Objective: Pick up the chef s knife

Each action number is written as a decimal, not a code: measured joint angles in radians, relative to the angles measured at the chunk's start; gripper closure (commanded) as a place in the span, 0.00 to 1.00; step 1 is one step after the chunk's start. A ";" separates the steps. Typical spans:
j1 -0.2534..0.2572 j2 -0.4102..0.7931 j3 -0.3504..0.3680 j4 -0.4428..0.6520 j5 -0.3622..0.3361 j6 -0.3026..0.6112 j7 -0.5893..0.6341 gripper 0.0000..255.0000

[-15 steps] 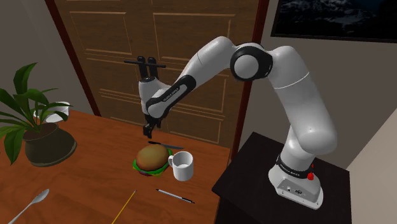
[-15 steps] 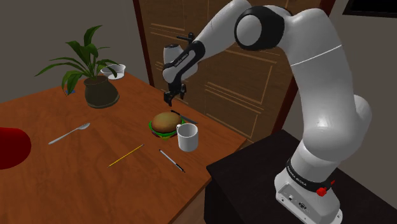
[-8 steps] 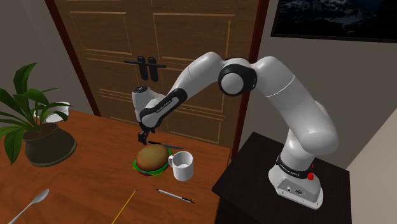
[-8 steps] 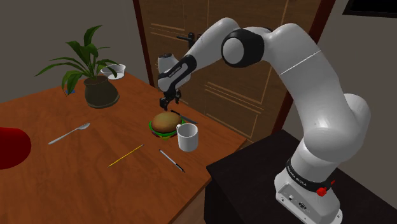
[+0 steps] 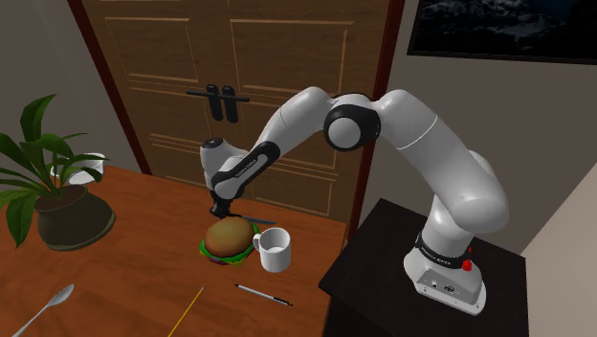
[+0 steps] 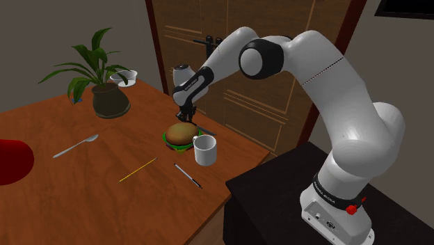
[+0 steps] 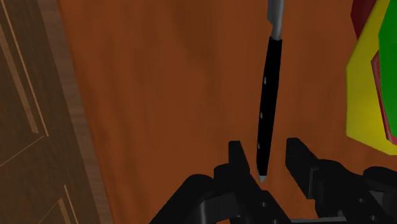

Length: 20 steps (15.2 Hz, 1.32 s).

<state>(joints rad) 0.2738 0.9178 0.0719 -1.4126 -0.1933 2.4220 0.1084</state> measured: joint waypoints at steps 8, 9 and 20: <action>0.000 0.001 -0.001 0.003 0.000 0.000 0.000 1.00; -0.001 -0.002 -0.001 0.002 0.000 -0.004 -0.001 1.00; -0.007 -0.104 0.009 -0.031 0.009 -0.075 -0.010 1.00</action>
<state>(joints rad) 0.2669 0.8135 0.0809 -1.4434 -0.1841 2.3468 0.0986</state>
